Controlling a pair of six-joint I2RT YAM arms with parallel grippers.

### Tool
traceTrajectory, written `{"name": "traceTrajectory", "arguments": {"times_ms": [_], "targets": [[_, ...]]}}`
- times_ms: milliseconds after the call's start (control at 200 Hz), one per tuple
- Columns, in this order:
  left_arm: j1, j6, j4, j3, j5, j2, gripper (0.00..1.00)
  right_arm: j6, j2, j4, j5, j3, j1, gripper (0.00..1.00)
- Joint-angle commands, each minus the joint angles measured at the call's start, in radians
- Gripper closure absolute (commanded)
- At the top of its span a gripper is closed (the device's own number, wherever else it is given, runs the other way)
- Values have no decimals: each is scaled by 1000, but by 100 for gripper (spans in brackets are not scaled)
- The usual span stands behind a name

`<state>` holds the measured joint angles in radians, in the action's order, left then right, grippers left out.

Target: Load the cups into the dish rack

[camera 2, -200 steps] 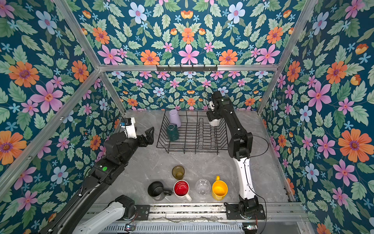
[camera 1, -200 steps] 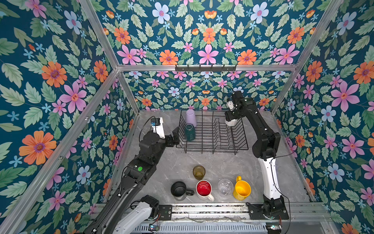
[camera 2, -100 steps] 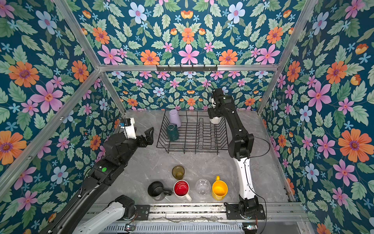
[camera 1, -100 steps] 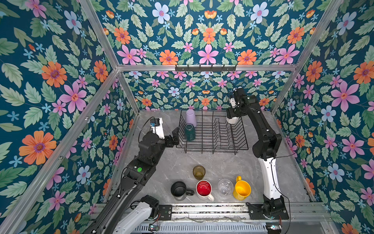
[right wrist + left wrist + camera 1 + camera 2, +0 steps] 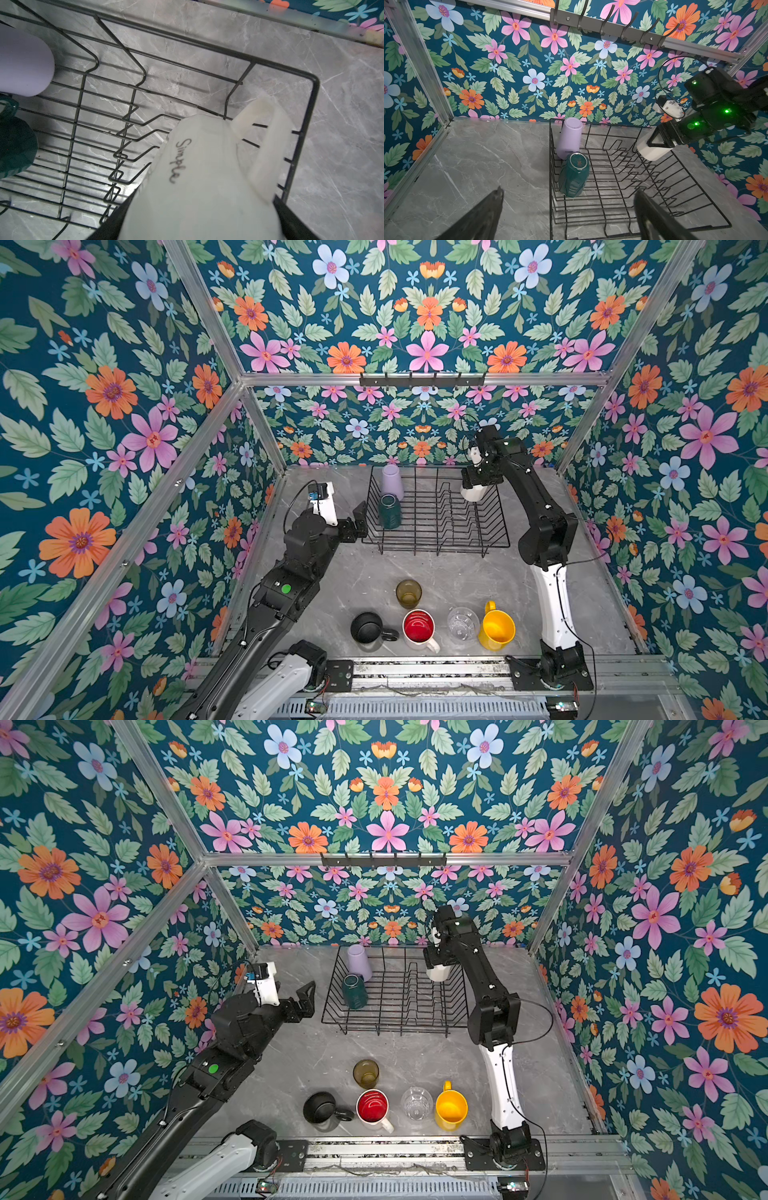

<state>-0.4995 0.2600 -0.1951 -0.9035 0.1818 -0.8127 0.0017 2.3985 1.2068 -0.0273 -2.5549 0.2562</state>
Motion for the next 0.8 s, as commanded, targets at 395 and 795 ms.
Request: {"name": "traceTrajectory", "arguments": {"times_ms": [395, 795], "targets": [[-1, -9, 6, 5, 16, 0, 0, 74, 75, -53, -11, 29, 2, 54], [-1, -14, 3, 5, 24, 0, 0, 87, 77, -81, -11, 72, 2, 17]]}}
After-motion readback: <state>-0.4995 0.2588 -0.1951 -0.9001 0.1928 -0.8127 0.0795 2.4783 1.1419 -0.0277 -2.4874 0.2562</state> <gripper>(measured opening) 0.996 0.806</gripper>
